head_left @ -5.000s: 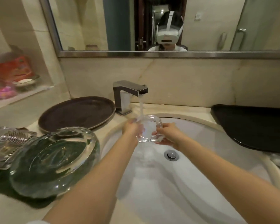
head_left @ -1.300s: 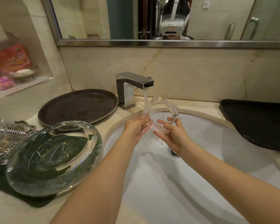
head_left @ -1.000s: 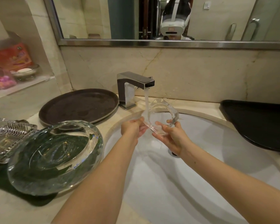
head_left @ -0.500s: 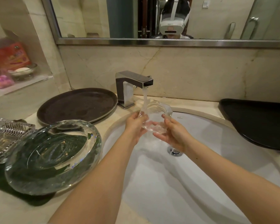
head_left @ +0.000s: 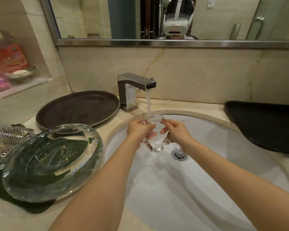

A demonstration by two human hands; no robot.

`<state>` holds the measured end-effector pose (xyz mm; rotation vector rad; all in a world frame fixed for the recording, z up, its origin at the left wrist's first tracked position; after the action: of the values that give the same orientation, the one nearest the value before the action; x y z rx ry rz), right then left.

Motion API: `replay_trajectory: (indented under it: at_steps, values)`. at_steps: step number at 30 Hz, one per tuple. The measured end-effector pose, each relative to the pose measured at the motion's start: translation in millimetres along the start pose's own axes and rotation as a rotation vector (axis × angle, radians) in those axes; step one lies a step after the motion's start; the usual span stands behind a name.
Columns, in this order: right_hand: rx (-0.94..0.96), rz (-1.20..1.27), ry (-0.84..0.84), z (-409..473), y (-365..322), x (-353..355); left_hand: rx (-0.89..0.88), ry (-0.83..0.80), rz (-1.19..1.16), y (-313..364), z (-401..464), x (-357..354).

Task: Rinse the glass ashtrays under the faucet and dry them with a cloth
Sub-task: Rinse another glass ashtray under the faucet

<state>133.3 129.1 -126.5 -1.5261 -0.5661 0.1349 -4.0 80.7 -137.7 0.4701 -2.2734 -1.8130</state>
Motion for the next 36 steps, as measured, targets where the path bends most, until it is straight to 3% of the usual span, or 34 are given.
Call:
replay_trajectory:
  at_steps: [3, 6, 8, 10, 12, 15, 19, 24, 31, 36]
  values:
    - [0.075, -0.215, -0.098, 1, -7, -7, -0.021, -0.054, 0.245, 3, -6, -7]
    - [0.090, -0.278, -0.127, 2, -9, -12, -0.066, -0.125, 0.274, 5, -9, -16]
    - [0.076, -0.146, -0.053, 4, -9, -6, -0.081, -0.076, 0.177, 8, -7, -12]
    - [0.006, 0.142, -0.008, 5, -3, -2, -0.057, 0.013, -0.004, 6, -4, -5]
    - [-0.117, 0.372, -0.085, 1, 6, -11, -0.048, 0.079, -0.180, 5, -1, 4]
    - [-0.196, 0.458, -0.263, -10, 8, -30, -0.032, 0.059, -0.320, 3, 2, 7]
    - [-0.146, 0.494, -0.179, -7, 7, -21, -0.050, -0.023, -0.379, 8, 1, 0]
    - [-0.090, 0.340, -0.113, -4, 8, -4, -0.097, 0.091, -0.095, 8, 2, 5]
    - [-0.034, 0.265, -0.112, -4, 0, 1, -0.182, 0.105, 0.192, 16, 2, 4]
    - [-0.020, 0.277, -0.138, -7, -5, 1, -0.209, 0.072, 0.213, 18, 3, 2]
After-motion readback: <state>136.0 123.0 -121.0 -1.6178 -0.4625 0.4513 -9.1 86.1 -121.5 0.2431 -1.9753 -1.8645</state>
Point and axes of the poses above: each hand's wrist, its own z-axis towards the middle knuckle, its own x-axis out of the back of the hand, y = z × x, the point moved 8 cm from there along z, towards the middle knuckle, and after that the axes turned 6 degrees about -y, right-handed, at the moved point
